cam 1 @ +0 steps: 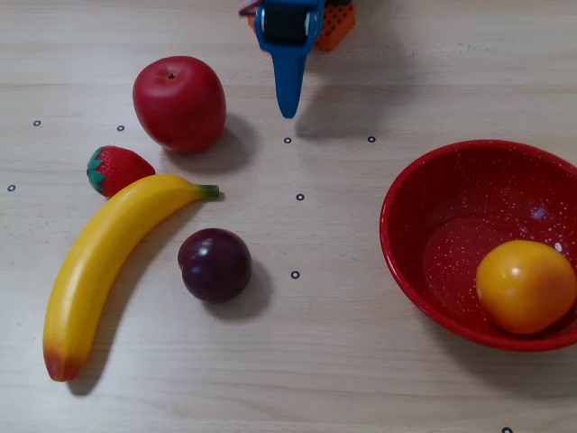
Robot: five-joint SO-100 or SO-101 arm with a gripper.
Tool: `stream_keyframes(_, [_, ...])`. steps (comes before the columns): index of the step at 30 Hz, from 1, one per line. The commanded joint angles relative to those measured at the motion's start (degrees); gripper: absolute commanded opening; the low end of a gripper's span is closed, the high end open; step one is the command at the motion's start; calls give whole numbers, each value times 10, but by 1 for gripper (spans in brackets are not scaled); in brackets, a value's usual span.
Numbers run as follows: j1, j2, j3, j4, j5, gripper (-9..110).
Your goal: Put the peach in the red bowl.
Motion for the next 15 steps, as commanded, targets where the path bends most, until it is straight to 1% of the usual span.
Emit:
stream_keyframes(1, [-10, 6, -20, -13, -22, 0])
stream_keyframes(3, [-10, 6, -18, -22, -40, 0])
stream_keyframes(15, [-9, 6, -16, -28, -39, 0])
